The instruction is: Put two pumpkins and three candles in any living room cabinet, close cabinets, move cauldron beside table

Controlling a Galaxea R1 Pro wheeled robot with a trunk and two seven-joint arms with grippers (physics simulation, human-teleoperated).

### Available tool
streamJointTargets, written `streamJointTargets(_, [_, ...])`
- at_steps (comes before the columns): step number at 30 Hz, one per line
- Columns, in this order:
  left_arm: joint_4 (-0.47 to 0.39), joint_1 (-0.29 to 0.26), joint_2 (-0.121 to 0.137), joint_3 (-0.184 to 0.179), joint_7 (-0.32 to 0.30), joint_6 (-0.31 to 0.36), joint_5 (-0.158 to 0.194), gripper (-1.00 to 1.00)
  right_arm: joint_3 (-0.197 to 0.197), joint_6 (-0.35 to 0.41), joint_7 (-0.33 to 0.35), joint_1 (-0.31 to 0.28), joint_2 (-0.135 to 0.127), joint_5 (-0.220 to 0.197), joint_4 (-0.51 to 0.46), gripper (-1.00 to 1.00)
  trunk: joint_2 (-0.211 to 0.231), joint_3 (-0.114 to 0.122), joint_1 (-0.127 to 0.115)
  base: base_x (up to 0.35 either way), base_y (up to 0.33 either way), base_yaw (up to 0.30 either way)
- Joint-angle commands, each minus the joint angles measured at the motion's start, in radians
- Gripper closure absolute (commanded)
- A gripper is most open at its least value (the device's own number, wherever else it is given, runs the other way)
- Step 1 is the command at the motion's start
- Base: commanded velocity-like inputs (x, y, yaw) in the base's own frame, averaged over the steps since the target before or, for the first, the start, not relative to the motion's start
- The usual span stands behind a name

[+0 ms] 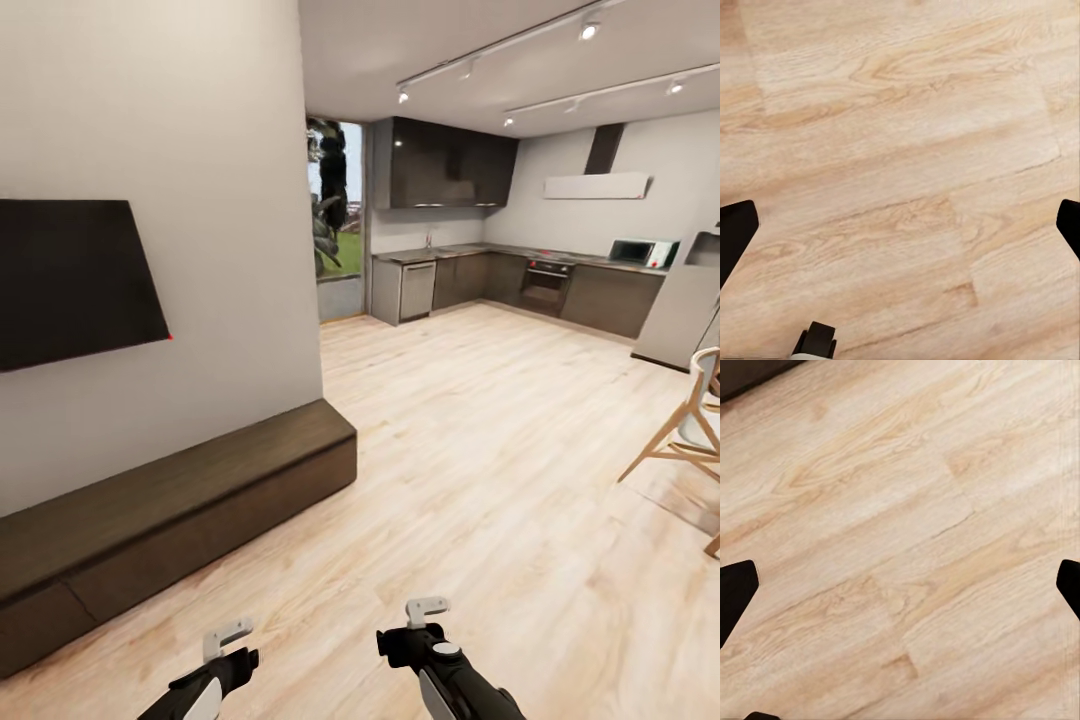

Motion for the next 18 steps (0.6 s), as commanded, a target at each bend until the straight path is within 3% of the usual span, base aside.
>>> streamJointTargets(1, [-0.002, 0.0, -0.001, 0.008, 0.001, 0.007, 0.002, -1.0, 0.008, 0.005, -0.008, 0.0, -0.001, -0.01, -0.002, -1.0, -0.001, -0.002, 0.0, 0.0, 0.0, 0.292])
streamJointTargets(18, [-0.002, 0.0, -0.001, 0.008, 0.002, 0.007, 0.002, -1.0, 0.008, 0.005, -0.008, 0.0, 0.0, -0.01, -0.002, -1.0, -0.001, -0.002, 0.0, 0.012, -0.013, 0.292])
